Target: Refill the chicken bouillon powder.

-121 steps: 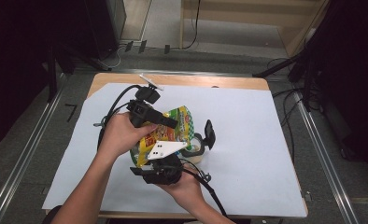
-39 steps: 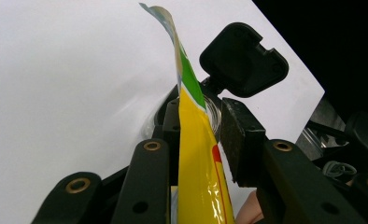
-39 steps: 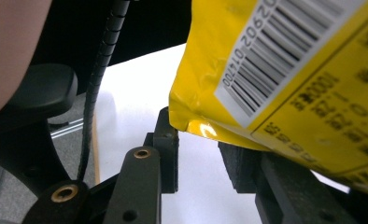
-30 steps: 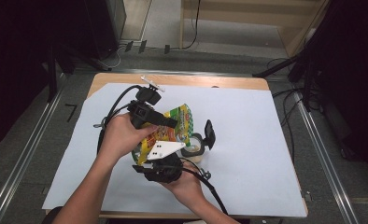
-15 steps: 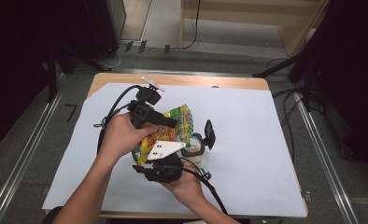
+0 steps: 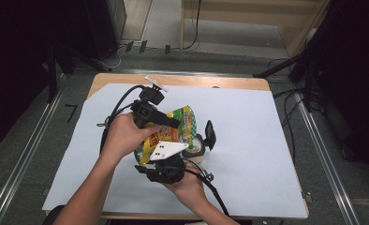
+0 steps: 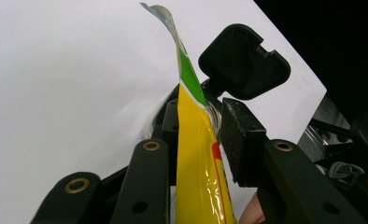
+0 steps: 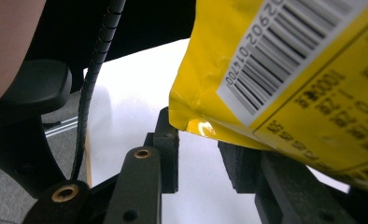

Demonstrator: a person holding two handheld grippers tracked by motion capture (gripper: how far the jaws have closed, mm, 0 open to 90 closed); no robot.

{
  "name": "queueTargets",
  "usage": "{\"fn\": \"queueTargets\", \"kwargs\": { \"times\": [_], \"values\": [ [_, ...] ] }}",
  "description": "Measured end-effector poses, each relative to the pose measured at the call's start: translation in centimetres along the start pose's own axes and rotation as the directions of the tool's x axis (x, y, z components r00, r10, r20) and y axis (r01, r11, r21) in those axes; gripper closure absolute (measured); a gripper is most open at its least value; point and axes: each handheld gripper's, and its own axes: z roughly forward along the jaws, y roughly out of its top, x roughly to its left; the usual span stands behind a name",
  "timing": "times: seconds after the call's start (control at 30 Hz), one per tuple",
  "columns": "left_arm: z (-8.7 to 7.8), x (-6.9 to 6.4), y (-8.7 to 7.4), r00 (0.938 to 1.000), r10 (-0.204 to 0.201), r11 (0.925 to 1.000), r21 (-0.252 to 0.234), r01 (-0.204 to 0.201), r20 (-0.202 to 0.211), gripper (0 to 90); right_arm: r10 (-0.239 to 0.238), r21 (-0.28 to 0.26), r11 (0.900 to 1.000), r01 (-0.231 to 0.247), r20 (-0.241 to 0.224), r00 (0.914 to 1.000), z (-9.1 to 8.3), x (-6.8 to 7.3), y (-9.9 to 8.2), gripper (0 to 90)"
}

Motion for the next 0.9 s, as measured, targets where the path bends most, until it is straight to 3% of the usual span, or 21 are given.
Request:
{"fn": "queueTargets", "kwargs": {
  "times": [0.9],
  "values": [
    [0.19, -0.14, 0.15, 1.0000, 0.006, 0.9999, 0.010, -0.006, 0.007, 71.7, 0.001, 0.003, 1.0000, -0.001, 0.004, 1.0000, -0.20, 0.01, -0.03, 70.9]
  ]
}}
